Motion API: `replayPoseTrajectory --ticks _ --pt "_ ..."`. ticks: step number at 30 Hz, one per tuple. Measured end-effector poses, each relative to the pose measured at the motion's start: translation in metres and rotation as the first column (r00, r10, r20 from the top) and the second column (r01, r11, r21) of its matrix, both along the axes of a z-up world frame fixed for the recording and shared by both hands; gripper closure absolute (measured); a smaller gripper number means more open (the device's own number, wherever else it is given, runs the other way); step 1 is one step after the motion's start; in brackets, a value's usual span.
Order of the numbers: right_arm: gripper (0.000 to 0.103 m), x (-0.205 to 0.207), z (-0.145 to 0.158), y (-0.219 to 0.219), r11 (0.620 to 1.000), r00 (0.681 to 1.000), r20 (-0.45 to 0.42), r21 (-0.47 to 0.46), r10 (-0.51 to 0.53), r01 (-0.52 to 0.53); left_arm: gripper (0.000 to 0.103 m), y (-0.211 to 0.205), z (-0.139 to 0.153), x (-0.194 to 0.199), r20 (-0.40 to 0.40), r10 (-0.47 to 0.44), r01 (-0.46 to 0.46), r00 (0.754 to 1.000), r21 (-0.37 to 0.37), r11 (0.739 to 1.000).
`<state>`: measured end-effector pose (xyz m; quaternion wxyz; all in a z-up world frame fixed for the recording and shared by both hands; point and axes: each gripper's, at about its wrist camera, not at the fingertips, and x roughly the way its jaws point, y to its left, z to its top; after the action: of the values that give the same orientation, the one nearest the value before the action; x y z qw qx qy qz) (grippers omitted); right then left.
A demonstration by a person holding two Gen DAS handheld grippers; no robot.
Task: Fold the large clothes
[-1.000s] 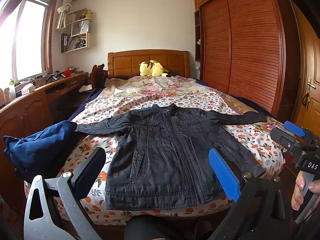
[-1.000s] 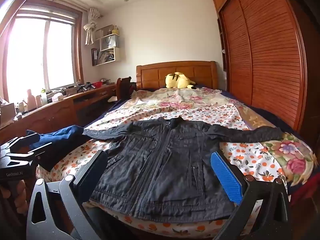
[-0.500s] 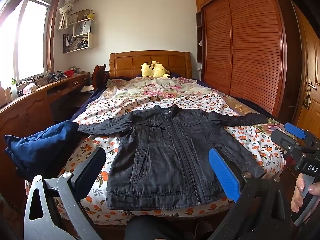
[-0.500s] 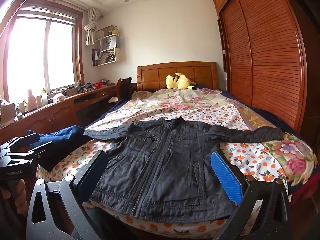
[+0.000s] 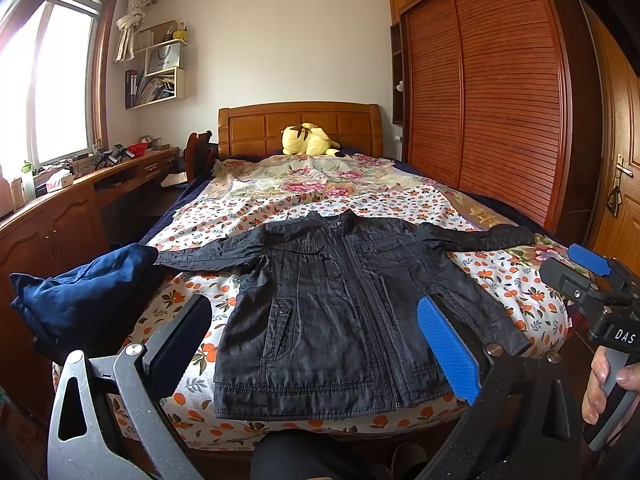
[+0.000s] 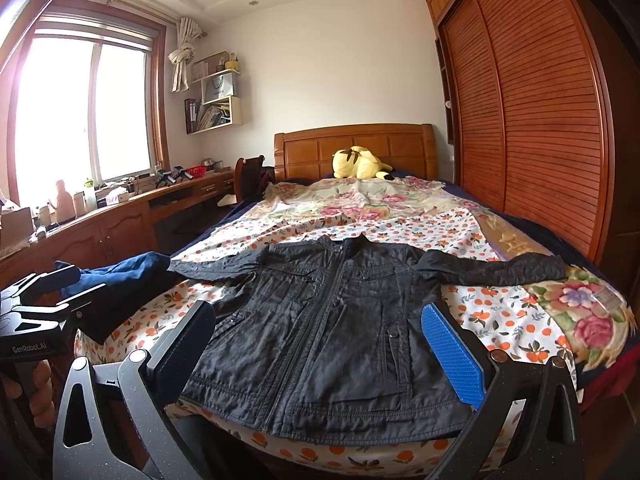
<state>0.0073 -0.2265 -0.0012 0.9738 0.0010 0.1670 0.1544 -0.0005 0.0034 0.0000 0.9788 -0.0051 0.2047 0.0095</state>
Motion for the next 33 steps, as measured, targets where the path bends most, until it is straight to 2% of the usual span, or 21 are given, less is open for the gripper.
replayPoseTrajectory --ticks 33 --pt "0.0 -0.001 0.0 -0.001 1.0 1.0 0.007 0.004 -0.004 0.004 0.0 -0.006 0.011 -0.004 0.009 0.0 0.0 1.0 0.007 1.0"
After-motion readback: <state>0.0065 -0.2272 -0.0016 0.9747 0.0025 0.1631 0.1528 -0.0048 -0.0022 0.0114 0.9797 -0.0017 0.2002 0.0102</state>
